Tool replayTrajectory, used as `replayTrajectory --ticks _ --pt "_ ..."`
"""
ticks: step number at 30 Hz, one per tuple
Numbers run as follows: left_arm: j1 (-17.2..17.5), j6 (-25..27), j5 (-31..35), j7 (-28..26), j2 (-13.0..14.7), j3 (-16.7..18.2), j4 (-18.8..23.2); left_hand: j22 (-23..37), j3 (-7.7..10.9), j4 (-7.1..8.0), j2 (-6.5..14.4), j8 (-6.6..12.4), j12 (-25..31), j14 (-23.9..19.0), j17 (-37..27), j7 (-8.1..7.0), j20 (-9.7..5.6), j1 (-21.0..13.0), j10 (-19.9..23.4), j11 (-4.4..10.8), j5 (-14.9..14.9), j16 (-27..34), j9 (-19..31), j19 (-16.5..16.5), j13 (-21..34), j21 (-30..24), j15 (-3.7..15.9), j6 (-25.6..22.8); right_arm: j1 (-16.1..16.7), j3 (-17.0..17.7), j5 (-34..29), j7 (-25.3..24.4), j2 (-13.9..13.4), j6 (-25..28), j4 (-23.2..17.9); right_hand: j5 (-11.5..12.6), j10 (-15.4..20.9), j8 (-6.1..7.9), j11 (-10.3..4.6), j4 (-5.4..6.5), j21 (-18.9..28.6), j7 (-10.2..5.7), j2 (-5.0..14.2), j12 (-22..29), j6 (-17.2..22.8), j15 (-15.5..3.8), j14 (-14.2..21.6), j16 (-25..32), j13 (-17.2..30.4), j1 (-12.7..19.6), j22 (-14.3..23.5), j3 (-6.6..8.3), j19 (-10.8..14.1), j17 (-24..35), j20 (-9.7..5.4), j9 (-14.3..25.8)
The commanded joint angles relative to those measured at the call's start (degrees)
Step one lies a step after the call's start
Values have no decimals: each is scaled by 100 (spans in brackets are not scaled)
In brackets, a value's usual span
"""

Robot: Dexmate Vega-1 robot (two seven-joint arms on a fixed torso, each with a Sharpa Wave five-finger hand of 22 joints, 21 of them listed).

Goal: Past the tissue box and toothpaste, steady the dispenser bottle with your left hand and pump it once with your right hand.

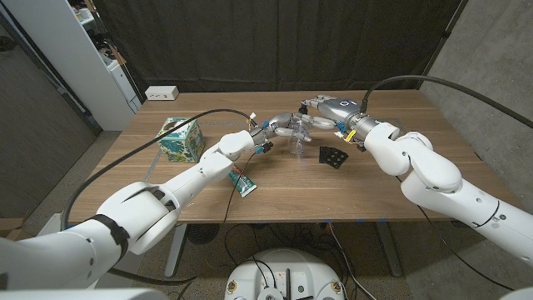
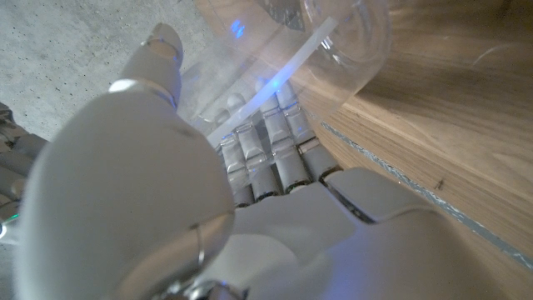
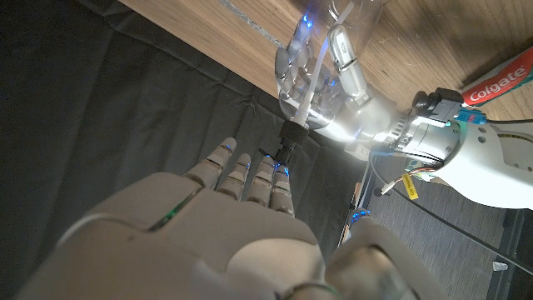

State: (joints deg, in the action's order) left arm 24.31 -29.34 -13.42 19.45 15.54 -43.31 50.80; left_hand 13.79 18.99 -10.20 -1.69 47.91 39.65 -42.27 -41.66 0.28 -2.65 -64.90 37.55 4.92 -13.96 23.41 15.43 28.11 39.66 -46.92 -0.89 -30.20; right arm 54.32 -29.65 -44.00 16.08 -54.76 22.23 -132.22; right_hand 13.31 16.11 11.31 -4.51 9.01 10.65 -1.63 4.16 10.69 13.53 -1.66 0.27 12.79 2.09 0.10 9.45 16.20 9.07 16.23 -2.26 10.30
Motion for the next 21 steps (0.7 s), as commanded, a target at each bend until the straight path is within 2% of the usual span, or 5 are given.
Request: replayTrajectory --ticks 1,14,21 --pt "79 89 14 -31 74 12 160 2 13 27 940 26 2 -585 -18 -451 -627 -649 699 660 2 -28 4 -57 31 -60 1466 -530 96 85 25 -124 -37 12 -85 12 68 -4 -48 6 31 11 250 29 24 -29 30 17 876 36 17 19 61 0 -105 24" --pt "51 34 36 -13 71 5 120 -22 8 28 938 29 -12 -607 -27 -468 -631 -641 713 661 2 -58 1 -76 27 -143 1466 -548 114 133 62 -226 -48 -36 -100 14 72 -3 -42 4 46 13 250 29 30 -28 66 30 876 39 17 16 117 -9 -114 24" --pt "110 91 53 -57 138 17 270 -37 11 29 945 27 -26 -620 -31 -470 -637 -639 709 658 1 -74 1 -102 29 -185 1467 -546 145 182 79 -326 -57 -84 -119 15 86 -2 -48 4 46 11 248 33 35 -41 74 32 877 40 17 14 130 -14 -106 25"
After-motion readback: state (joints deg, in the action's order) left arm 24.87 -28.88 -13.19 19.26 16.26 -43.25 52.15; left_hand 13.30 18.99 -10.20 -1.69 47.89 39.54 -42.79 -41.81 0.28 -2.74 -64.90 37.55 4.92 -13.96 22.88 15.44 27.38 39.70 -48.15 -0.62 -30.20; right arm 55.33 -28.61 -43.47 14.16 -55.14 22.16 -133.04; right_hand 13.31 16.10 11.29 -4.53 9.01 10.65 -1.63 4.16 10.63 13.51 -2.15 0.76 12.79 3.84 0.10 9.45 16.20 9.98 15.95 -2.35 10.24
